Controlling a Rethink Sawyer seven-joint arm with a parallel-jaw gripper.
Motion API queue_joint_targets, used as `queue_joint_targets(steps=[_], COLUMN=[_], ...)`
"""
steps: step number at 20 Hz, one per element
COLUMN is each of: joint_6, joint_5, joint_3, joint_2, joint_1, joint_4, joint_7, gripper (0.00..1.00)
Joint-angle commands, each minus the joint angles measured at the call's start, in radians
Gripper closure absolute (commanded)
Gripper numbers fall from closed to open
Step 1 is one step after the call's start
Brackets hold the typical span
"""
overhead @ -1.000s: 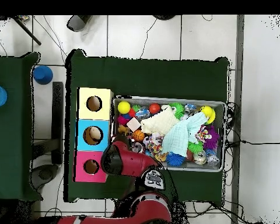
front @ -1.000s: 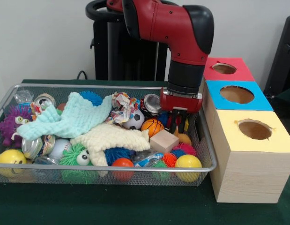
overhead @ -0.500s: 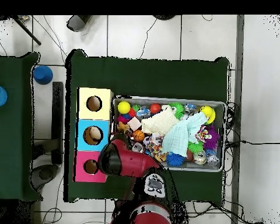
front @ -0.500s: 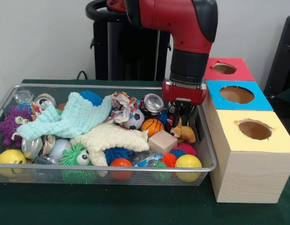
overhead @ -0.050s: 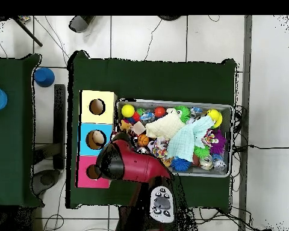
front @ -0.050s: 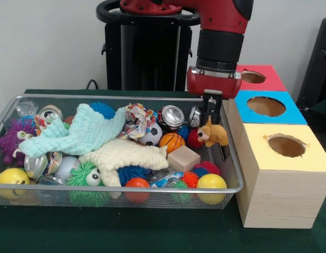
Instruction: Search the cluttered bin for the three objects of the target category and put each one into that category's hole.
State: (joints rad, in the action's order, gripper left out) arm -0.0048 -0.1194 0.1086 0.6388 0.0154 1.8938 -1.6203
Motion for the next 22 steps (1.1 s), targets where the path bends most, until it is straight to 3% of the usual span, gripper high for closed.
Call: queue_joint_targets(steps=[1,12,22], joint_6=[0.151,0.241,0.298], joint_5=[-0.028,-0.037,-0.048], joint_3=[-0.048,-0.031,0.016], joint_2=[0.092,0.174,0.229], joint_1=[0.038,0.003,-0.073], joint_4=[0.031,0.068,0.104], joint_7=[-0.174,-0.193,-0.233], gripper=[1.00,1.00,1.00])
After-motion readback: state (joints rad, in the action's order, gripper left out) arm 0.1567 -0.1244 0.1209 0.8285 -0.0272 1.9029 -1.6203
